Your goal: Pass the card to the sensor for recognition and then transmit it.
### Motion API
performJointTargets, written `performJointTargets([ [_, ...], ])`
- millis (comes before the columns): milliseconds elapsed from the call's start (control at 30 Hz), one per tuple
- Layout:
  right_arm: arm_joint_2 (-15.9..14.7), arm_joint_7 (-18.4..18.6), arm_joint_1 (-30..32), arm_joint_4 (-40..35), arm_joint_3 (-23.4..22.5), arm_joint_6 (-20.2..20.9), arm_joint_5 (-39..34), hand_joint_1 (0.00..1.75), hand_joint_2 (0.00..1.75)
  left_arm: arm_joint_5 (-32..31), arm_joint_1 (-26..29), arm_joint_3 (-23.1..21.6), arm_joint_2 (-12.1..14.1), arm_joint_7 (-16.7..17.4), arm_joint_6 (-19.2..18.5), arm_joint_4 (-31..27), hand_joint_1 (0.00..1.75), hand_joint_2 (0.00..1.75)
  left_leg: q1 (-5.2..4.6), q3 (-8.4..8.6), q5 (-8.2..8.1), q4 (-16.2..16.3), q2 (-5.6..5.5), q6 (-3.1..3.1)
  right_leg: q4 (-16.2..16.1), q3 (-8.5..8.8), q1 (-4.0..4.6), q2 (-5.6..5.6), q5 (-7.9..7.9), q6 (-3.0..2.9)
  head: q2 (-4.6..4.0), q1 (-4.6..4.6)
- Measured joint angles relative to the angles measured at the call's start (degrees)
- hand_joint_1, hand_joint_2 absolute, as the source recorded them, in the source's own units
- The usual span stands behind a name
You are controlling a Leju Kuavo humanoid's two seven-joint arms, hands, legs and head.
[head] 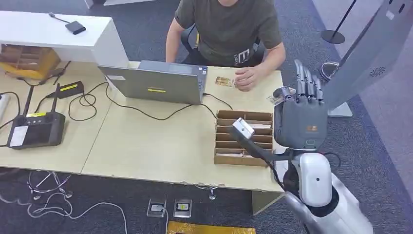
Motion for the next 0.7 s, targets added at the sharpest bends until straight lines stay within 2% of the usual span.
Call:
performJointTargets([
  [133, 1.5, -0.7, -2.1, 6.0, 2.2, -0.7, -2.7, 1.75, 1.75, 0.6, -0.1, -0.1, 0.0, 0.2, 0.1, 0.0, 0.0, 0.0, 0.0, -0.04, 0.0, 0.0, 0.0, 0.0, 0.0, 0.0, 0.0, 0.0, 0.0, 0.0, 0.0, 0.0],
  [700, 12.1, -3.4, -12.5, 33.7, 9.2, -4.6, -8.9, 1.75, 1.75, 4.4, -0.1, 0.0, -0.6, 2.6, 3.1, 0.0, 0.0, 0.0, 0.02, -0.05, 0.0, 0.0, -0.04, 0.0, 0.0, -0.04, 0.02, -0.06, -0.01, -0.01, 0.0, 0.0],
])
